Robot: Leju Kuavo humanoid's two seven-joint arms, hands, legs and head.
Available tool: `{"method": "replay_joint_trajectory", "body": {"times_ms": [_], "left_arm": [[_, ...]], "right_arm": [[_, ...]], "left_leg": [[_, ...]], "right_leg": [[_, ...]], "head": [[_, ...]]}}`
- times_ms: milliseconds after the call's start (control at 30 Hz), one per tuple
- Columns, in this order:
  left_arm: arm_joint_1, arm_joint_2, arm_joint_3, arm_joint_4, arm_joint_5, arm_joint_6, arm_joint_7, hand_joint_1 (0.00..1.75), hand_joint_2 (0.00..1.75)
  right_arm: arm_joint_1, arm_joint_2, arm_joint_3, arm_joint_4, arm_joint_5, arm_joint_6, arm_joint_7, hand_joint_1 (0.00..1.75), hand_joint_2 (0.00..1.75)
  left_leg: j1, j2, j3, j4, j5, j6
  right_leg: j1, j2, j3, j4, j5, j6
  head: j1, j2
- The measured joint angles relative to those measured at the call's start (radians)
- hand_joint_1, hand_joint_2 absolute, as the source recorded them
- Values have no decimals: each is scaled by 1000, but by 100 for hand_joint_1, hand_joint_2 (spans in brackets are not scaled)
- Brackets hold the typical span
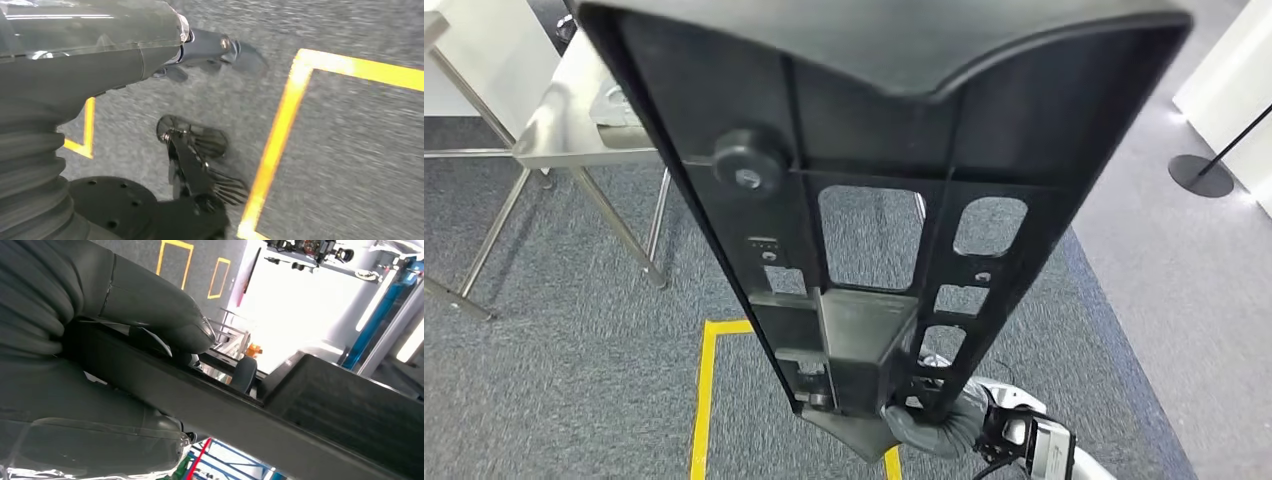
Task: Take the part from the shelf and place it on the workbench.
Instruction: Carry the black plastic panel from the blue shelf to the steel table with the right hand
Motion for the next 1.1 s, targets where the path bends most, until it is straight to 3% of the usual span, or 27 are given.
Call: {"method": "replay_joint_trajectory", "body": {"times_ms": [67, 100, 133, 167, 200, 267, 300, 333, 400, 467, 500, 567, 600, 633, 667, 767, 800, 900, 967, 1033, 1100], "left_arm": [[2, 1, 3, 0, 0, 0, 0, 0, 175], [4, 1, 4, 0, 0, 1, 0, 0, 175], [6, 1, 4, 0, 0, 1, 0, 0, 175], [8, 1, 5, 0, 0, 1, 0, 0, 175], [10, 1, 5, 0, 0, 1, 0, 0, 175], [11, 1, 6, 1, -2, 1, 0, 0, 175], [11, 2, 6, 1, -4, 2, 0, 0, 175], [9, 2, 6, 1, -5, 2, -1, 0, 175], [8, 2, 7, 1, -7, 2, -1, 0, 175], [7, 3, 7, 1, -8, 2, -2, 0, 175], [7, 3, 8, 1, -9, 2, -2, 0, 175], [5, 4, 9, 1, -12, 2, -1, 0, 175], [5, 4, 9, 1, -13, 2, -1, 0, 175], [5, 4, 10, 1, -14, 1, 0, 0, 175], [5, 4, 10, 1, -15, 0, 0, 0, 175], [3, 4, 10, 1, -16, -2, 0, 0, 175], [1, 4, 10, 1, -16, -2, 0, 0, 175], [-2, 5, 10, 0, -16, -2, -1, 0, 175], [-3, 4, 10, 0, -17, -2, 0, 0, 175], [-3, 3, 10, 0, -17, -3, 0, 0, 175], [0, 3, 10, 0, -18, -3, -1, 0, 175]], "right_arm": [[-1, 0, 0, 0, -1, 0, 0, 175, 175], [-1, 0, 0, 0, -1, 0, 0, 175, 175], [-1, 0, 0, 0, -1, 1, 0, 175, 175], [-1, 0, 0, 0, -2, 1, 0, 175, 175], [-2, 0, 0, 0, -2, 1, 0, 175, 175], [-3, 0, 1, 1, -3, 1, 0, 175, 175], [-5, 0, 2, 1, -4, 0, 0, 175, 175], [-6, 0, 2, 0, -5, 0, 0, 175, 175], [-7, 0, 2, -2, -6, -1, 0, 175, 175], [-7, 2, 1, -3, -7, -1, 0, 175, 175], [-7, 3, 1, -2, -7, -2, 0, 175, 175], [-7, 5, 1, -2, -6, -3, 0, 175, 175], [-7, 5, 1, -2, -6, -3, 0, 175, 175], [-7, 5, 1, -2, -6, -4, 0, 175, 175], [-7, 5, 0, -2, -6, -5, 0, 175, 175], [-7, 5, -1, -1, -6, -6, 0, 175, 175], [-8, 5, -1, -1, -6, -6, 0, 175, 175], [-12, 2, -2, -4, -7, -7, 0, 175, 175], [-14, -2, -2, -5, -7, -7, 0, 175, 175], [-15, -5, -2, -5, -7, -7, 0, 175, 175], [-14, -5, -2, -5, -7, -7, 0, 175, 175]], "left_leg": [[4, -1, -86, 64, -74, -9], [7, -1, -113, 58, -100, -14], [10, -1, -127, 29, -100, -18], [14, -1, -133, -20, -64, -22], [17, 0, -136, -78, 11, -24], [15, 2, -136, -157, 144, -13], [12, 2, -136, -172, 177, -3], [9, 1, -130, -175, 176, 8], [11, -3, -109, -188, 165, 22], [14, -7, -73, -203, 149, 31], [14, -8, -55, -209, 138, 34], [14, -13, -18, -215, 111, 35], [14, -15, 2, -216, 96, 35], [14, -17, 24, -216, 80, 33], [14, -18, 47, -216, 62, 31], [11, -20, 93, -220, 17, 20], [10, -21, 103, -223, 9, 14], [9, -17, 107, -195, 23, -5], [11, -13, 53, -93, 25, -12], [11, -12, -30, 29, -25, -17], [10, -11, -92, 75, -90, -17]], "right_leg": [[-2, 3, 37, -2, -31, 0], [-4, 6, 58, -2, -48, 2], [-7, 8, 81, -2, -65, 5], [-9, 10, 104, -2, -83, 9], [-10, 10, 124, -1, -101, 13], [-10, 12, 149, -1, -131, 25], [-10, 13, 155, -1, -139, 32], [-10, 14, 156, 3, -137, 39], [-14, 13, 134, 55, -112, 49], [-17, 12, 56, 180, -91, 55], [-18, 12, 7, 243, -106, 57], [-19, 12, -80, 314, -182, 61], [-19, 11, -107, 311, -216, 61], [-19, 11, -120, 284, -224, 60], [-19, 10, -125, 238, -196, 57], [-13, 2, -124, 82, 18, 42], [-10, 1, -124, 58, 60, 37], [-9, 8, -98, 38, 56, 19], [-8, 8, -66, 30, 39, 5], [-5, 8, -39, 27, 15, -3], [0, 11, -10, 27, -9, -7]], "head": [[0, 0], [0, 0], [0, 0], [0, 0], [0, 0], [0, 0], [0, 0], [0, 0], [0, 0], [1, 0], [1, 0], [1, 0], [1, 0], [1, 0], [1, 0], [1, 0], [1, 0], [0, 0], [0, 0], [0, 0], [0, 0]]}}
